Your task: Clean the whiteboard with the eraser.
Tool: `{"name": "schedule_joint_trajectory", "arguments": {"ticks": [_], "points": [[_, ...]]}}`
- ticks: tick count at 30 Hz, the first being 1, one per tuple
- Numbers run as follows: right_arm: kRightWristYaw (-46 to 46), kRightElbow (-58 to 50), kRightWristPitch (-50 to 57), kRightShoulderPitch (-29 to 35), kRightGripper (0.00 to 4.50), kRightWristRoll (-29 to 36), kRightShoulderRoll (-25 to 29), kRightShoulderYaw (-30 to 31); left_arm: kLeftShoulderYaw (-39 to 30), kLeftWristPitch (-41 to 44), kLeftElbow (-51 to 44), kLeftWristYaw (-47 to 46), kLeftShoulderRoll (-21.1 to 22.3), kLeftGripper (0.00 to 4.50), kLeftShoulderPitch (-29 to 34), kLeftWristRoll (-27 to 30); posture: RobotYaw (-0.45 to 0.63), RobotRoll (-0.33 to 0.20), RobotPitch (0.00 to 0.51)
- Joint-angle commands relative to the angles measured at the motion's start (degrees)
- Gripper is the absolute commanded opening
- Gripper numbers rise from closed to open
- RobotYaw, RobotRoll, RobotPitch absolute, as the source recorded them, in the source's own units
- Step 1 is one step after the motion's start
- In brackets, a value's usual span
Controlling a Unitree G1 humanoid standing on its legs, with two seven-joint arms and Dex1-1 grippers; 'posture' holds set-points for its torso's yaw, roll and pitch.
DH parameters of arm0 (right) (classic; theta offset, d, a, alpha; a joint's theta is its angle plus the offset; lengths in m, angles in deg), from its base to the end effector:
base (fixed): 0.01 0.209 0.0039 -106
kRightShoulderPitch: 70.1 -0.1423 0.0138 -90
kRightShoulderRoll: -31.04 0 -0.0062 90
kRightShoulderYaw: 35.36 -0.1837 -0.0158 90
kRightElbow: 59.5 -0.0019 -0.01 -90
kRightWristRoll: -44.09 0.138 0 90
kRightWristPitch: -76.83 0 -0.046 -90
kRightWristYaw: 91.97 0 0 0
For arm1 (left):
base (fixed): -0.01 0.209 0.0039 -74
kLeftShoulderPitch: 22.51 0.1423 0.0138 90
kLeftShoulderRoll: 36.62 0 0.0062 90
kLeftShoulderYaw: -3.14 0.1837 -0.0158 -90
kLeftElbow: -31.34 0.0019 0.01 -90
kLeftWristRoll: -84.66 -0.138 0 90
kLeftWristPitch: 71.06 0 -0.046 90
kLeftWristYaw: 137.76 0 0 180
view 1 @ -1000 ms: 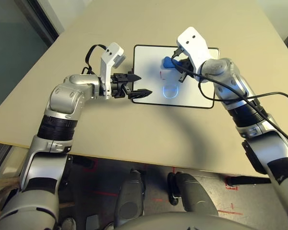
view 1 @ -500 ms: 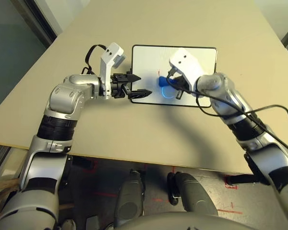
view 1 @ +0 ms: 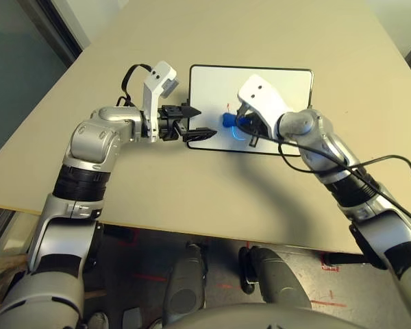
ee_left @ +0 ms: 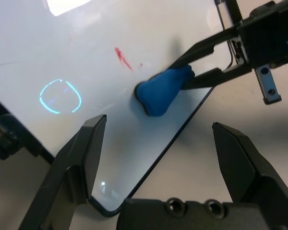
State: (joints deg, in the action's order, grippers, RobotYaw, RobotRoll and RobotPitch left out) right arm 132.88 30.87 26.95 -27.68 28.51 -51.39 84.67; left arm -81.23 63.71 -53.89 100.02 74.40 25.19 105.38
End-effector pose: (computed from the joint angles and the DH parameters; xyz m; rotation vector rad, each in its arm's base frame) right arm 0.2989 -0.1005 0.1947 -0.9443 0.2304 0.8510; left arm 0.3015 0.2159 0.2100 0.2193 0.3124 -1.0136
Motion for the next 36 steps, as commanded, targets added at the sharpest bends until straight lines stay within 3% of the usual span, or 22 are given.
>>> {"name": "schedule_joint_trajectory", "arguments": {"ticks": [1,7,18,28,36], "points": [[-2.2,7.0,-0.5,-4.5,0.57,-0.7,-1.1,-2.3,0.1,0.2,-0.5,-0.1,0.0,4.50,0.6,0.2,0.00,0.000,0.153],[-5.0,15.5,-4.1,-10.2,0.57,-0.5,-2.7,-4.8,0.0,0.2,-0.4,-0.1,-0.1,4.50,0.5,0.2,0.00,0.000,0.151],[0.7,3.9,0.4,0.3,0.57,-2.4,0.7,0.4,-0.1,0.2,-0.5,-0.3,0.0,4.50,0.5,0.3,0.01,0.000,0.148],[-3.4,14.8,-2.7,-9.4,0.57,-2.1,-1.1,-4.2,0.1,0.0,-0.2,0.0,-0.1,4.50,0.2,0.3,0.00,0.000,0.136],[0.7,4.2,1.1,-0.1,0.57,-3.3,0.9,0.3,0.0,0.0,-0.4,-0.1,-0.1,4.50,0.3,0.3,0.01,0.000,0.133]]}}
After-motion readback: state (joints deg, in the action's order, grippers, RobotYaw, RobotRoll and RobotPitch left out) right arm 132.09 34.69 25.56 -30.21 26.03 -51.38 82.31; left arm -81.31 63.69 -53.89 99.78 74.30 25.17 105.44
